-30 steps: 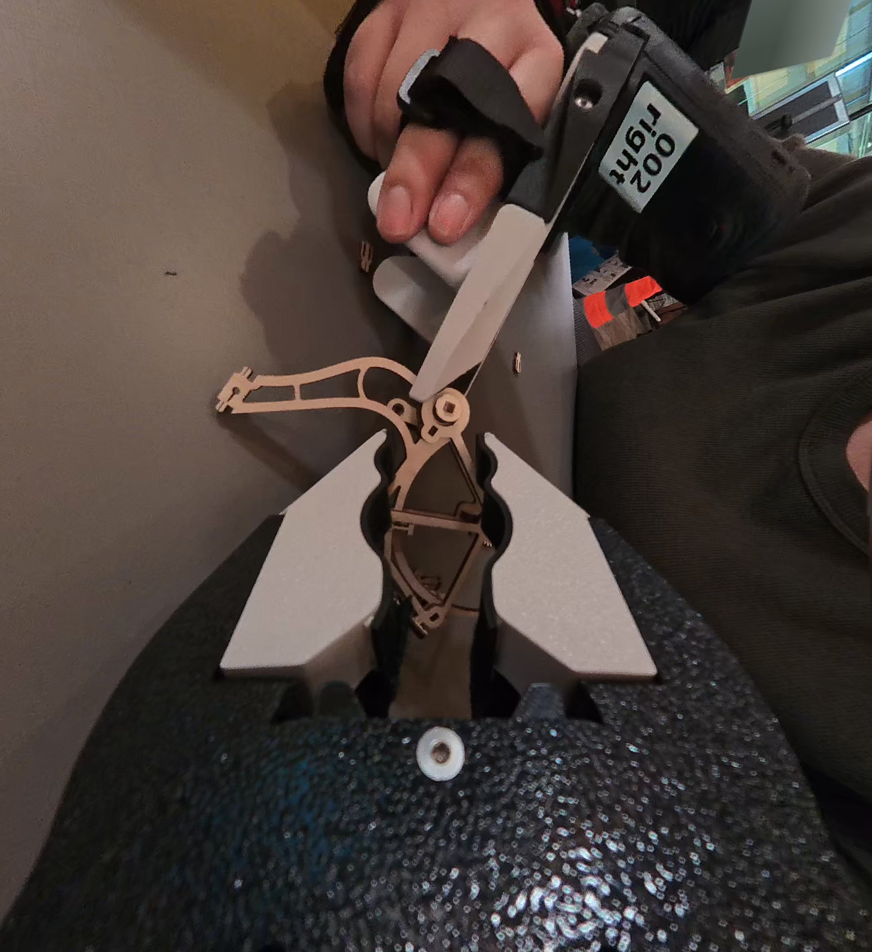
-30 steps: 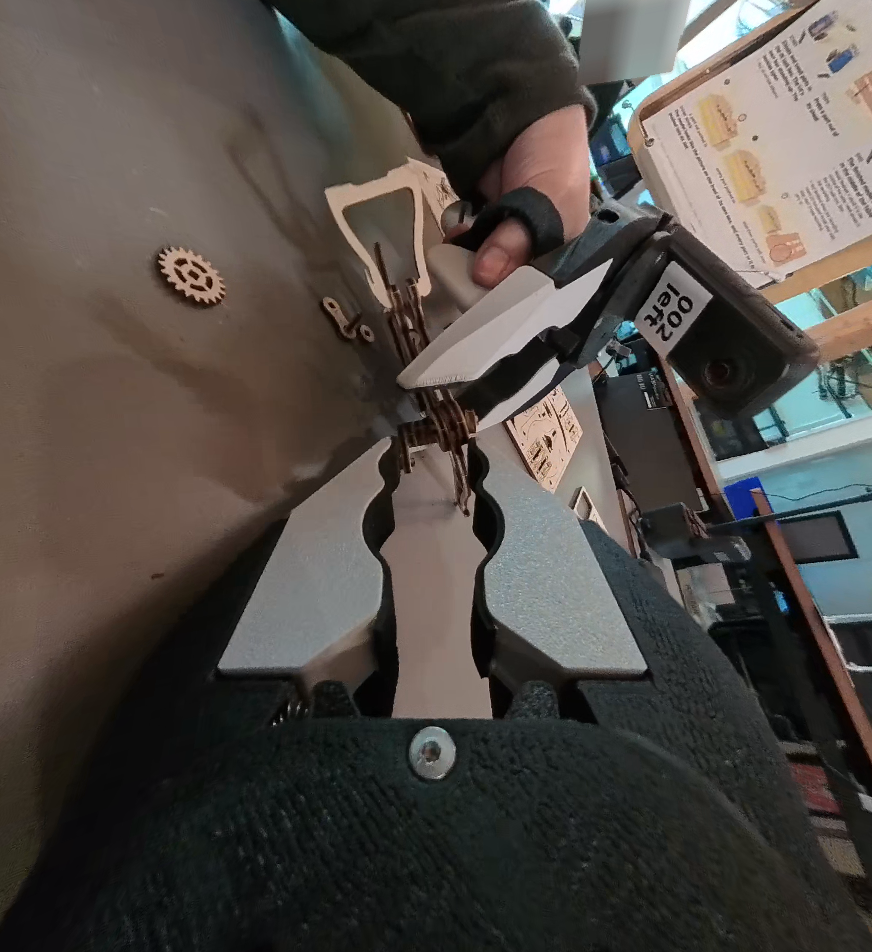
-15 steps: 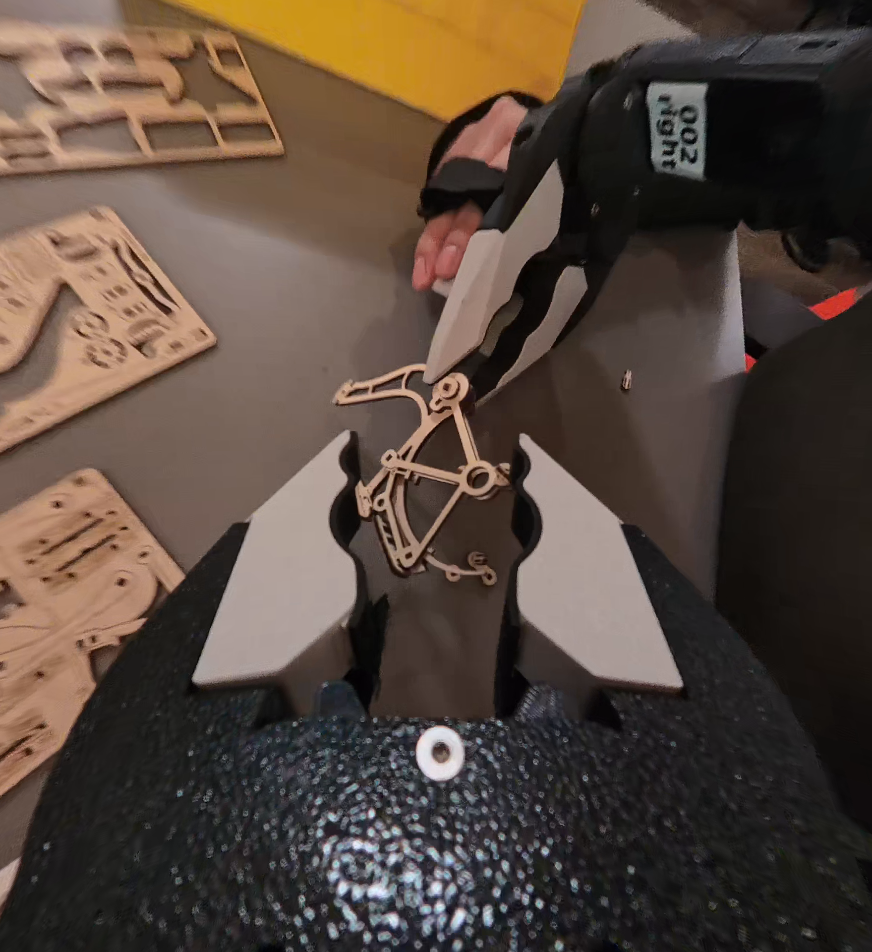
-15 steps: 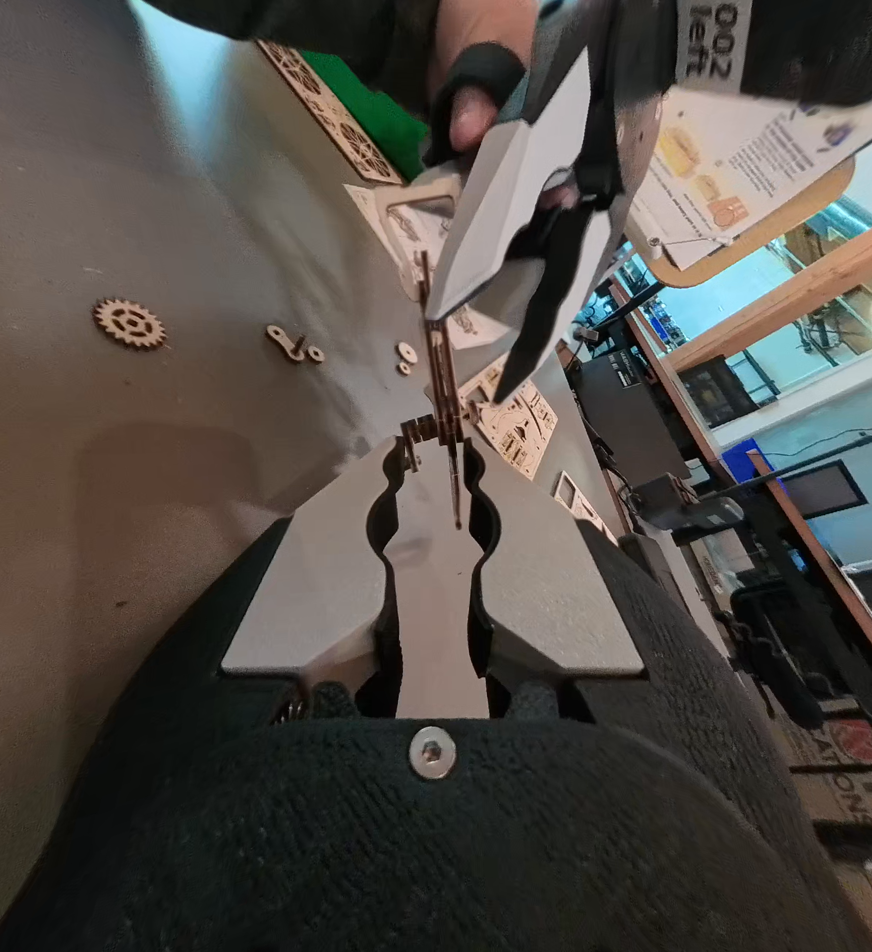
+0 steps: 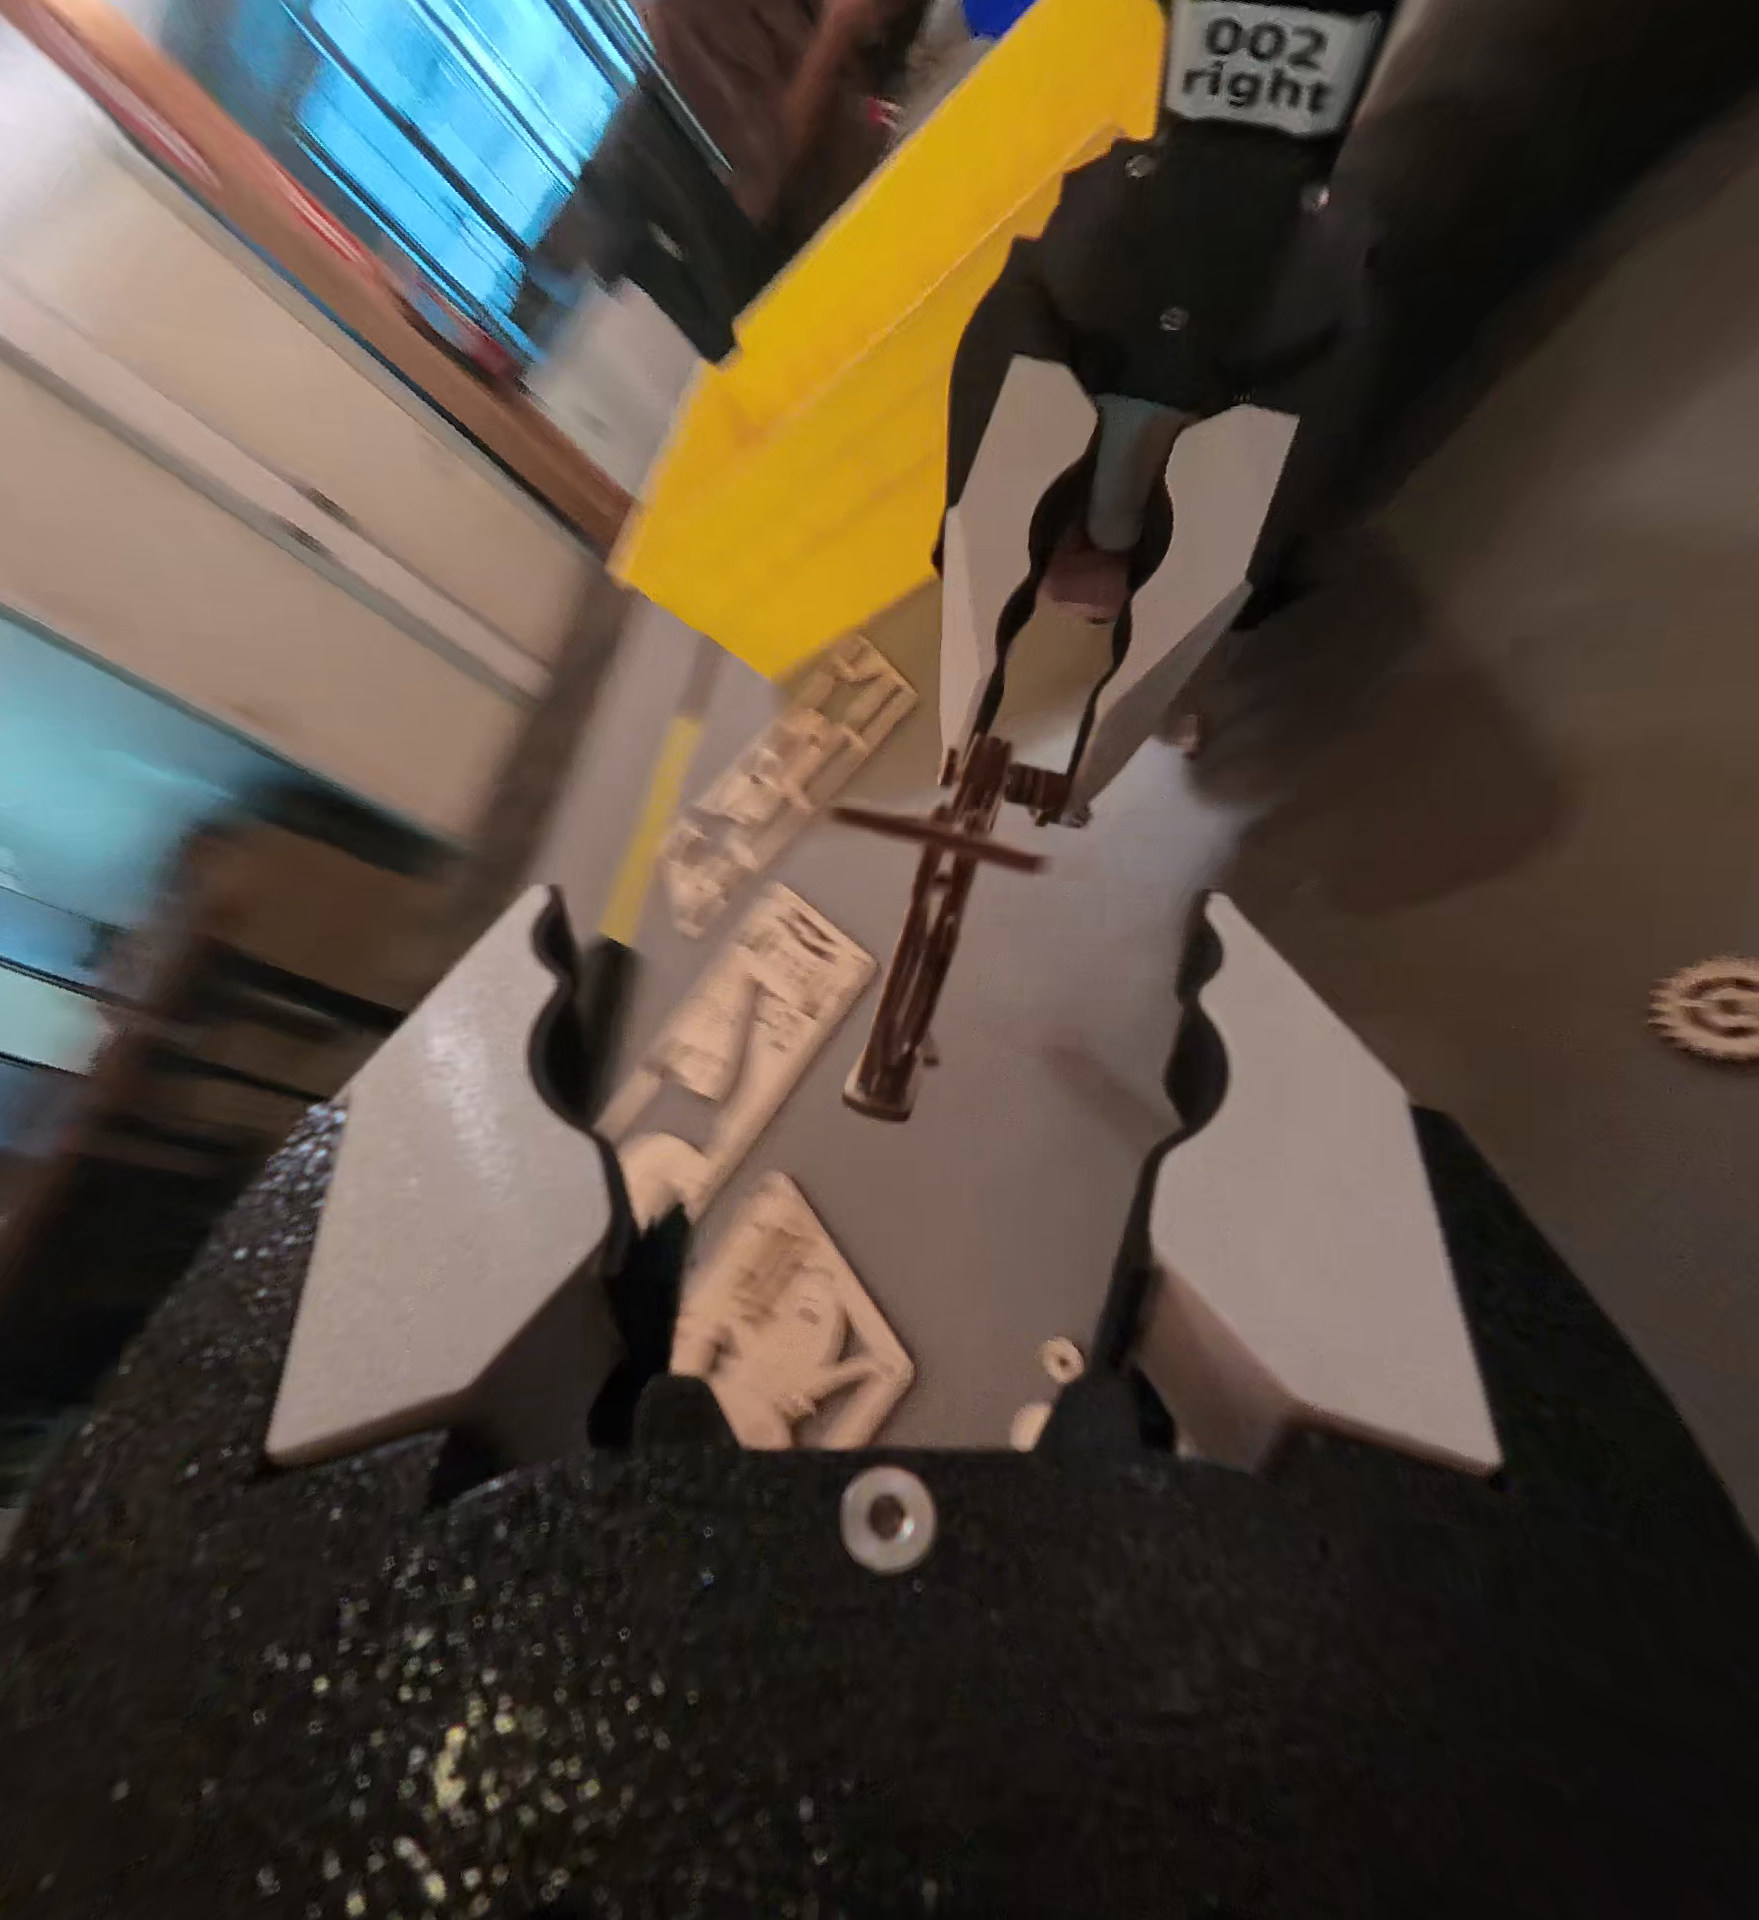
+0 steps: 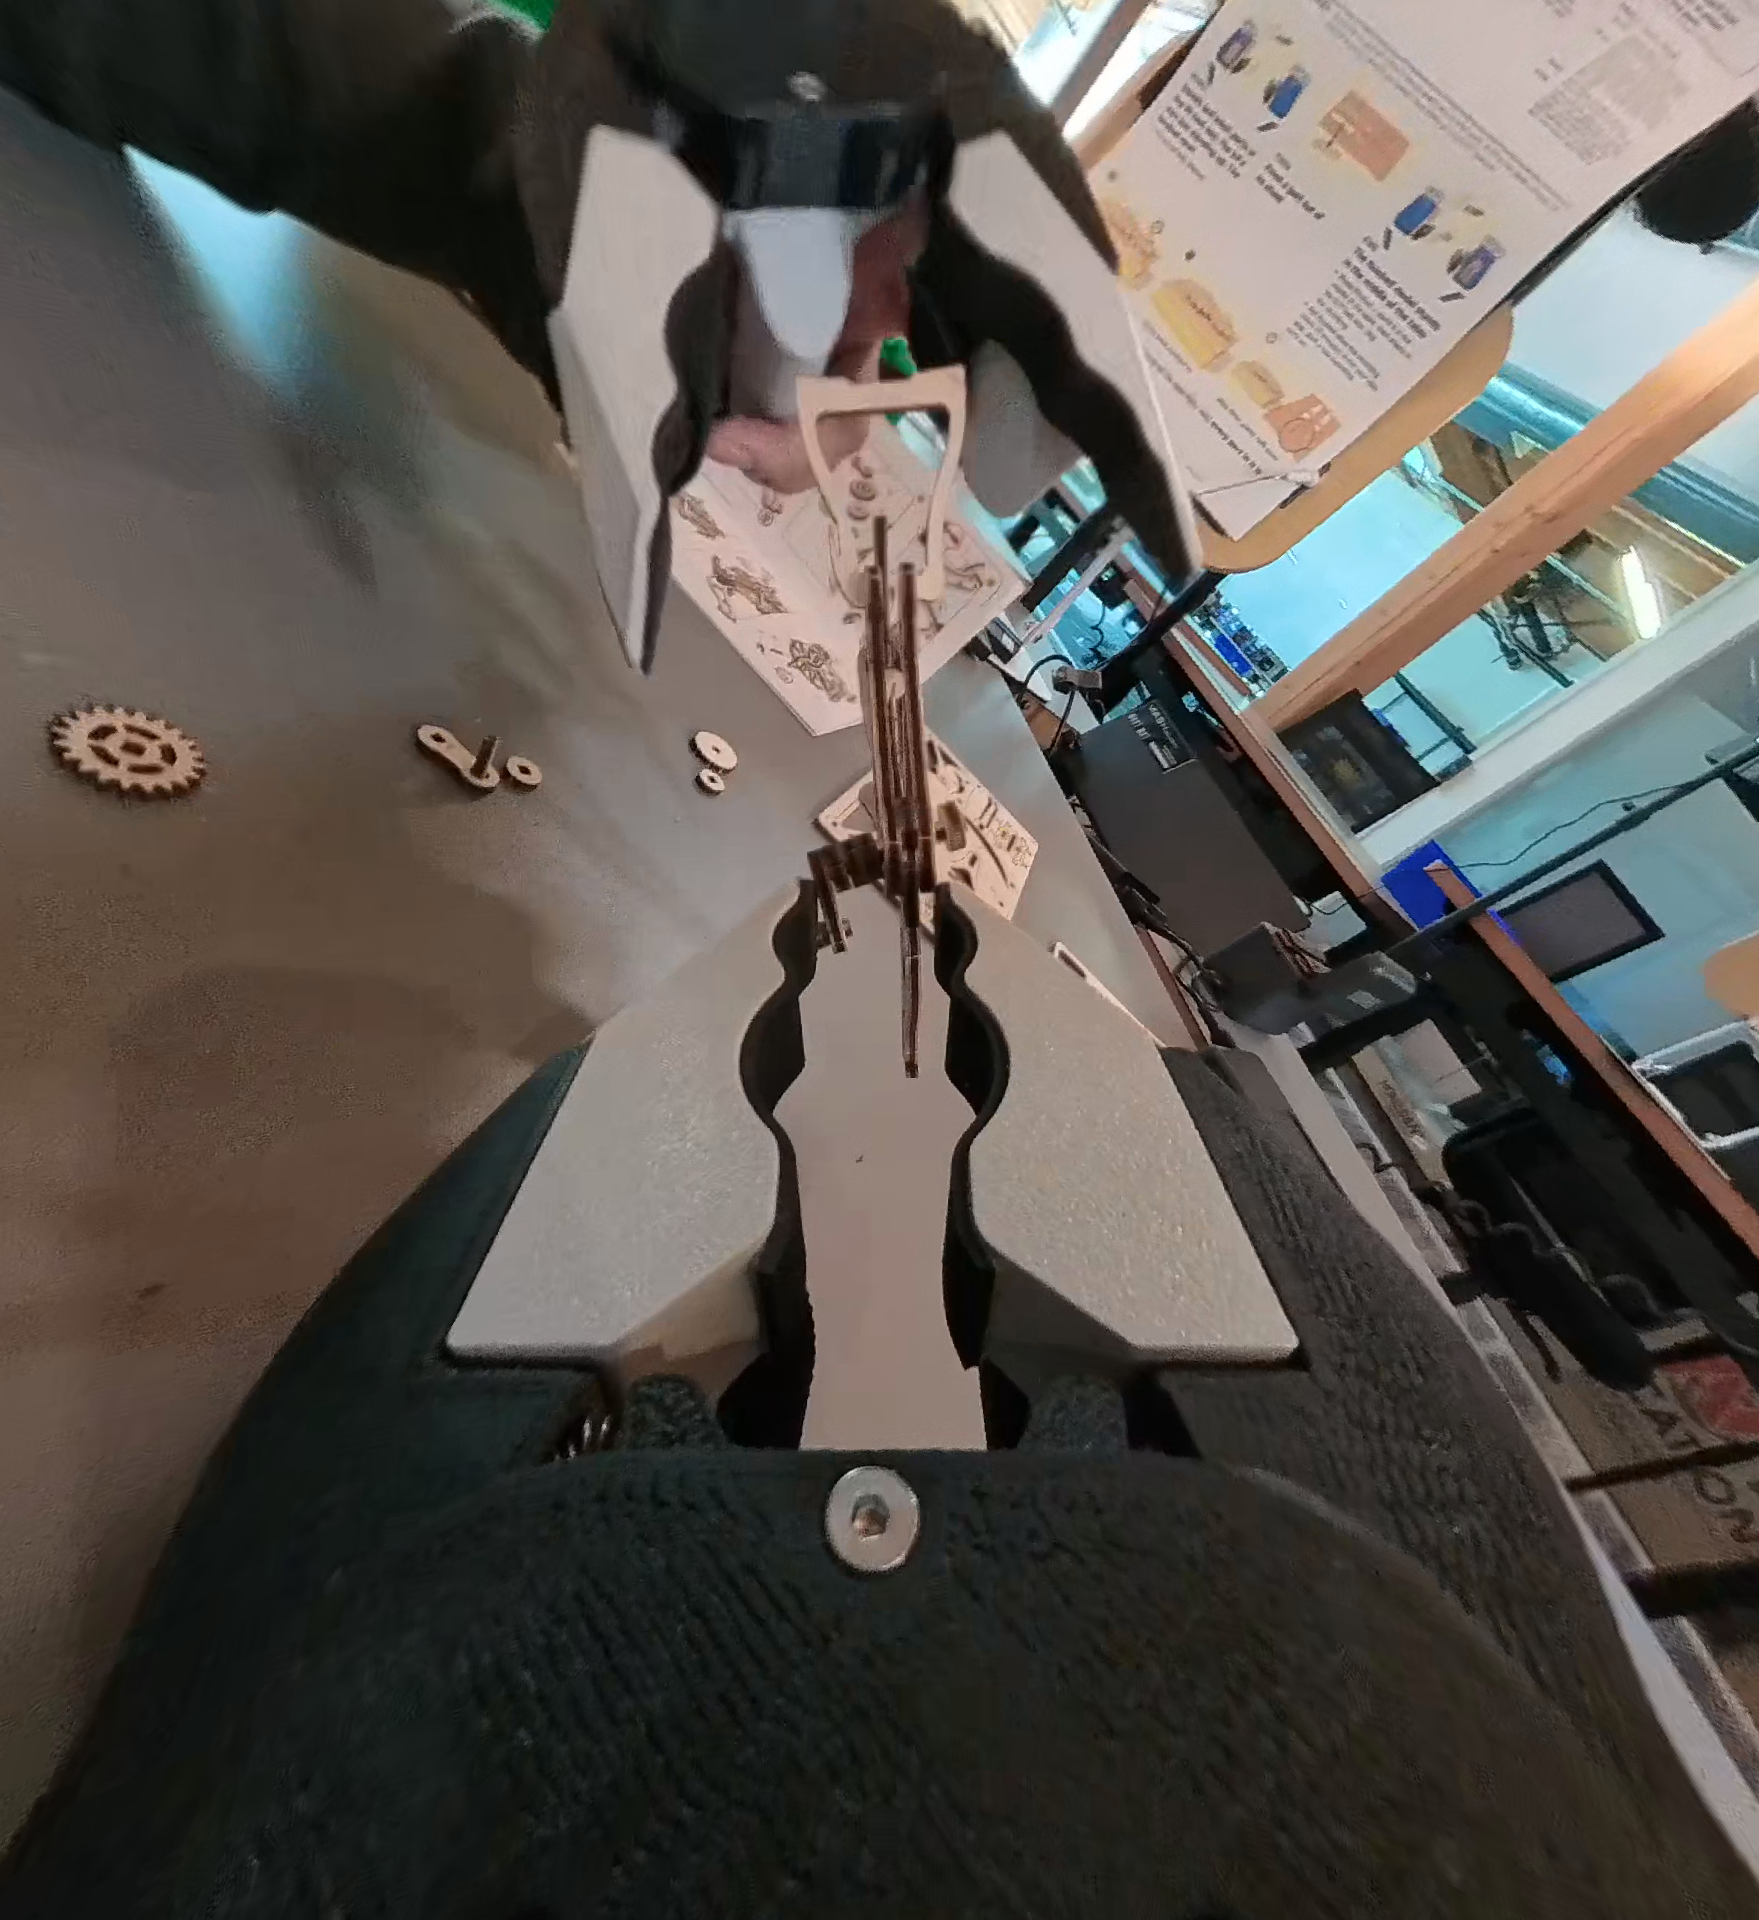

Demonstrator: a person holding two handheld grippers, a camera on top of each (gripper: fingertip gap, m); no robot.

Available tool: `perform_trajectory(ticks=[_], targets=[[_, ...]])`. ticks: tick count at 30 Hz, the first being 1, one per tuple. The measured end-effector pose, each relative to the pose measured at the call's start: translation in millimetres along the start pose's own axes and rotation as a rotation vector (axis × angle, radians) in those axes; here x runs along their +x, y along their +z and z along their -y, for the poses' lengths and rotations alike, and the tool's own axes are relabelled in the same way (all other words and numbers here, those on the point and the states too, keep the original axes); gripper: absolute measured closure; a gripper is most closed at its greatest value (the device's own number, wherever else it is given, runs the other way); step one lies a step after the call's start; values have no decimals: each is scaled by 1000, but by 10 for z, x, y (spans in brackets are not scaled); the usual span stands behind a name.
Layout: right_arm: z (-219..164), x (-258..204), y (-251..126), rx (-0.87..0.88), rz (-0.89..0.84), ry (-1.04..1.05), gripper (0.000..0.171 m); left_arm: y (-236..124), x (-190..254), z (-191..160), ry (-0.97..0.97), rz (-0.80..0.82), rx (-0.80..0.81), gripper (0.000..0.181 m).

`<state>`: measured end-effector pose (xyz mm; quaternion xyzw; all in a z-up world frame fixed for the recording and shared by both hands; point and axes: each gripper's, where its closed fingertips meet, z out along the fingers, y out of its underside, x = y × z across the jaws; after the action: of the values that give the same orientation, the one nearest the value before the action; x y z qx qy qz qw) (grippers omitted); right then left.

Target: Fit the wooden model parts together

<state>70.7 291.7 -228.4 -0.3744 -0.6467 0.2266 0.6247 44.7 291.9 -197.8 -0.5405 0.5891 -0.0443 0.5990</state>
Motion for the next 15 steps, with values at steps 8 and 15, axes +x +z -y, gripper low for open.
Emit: perform_trajectory(ticks=[8, 15], targets=[[214, -32, -89, 134, 41, 114, 151, 194, 290, 136, -41, -11, 123, 87], [285, -131, -106, 177, 95, 131, 151, 142, 372, 300, -71, -29, 228, 125]])
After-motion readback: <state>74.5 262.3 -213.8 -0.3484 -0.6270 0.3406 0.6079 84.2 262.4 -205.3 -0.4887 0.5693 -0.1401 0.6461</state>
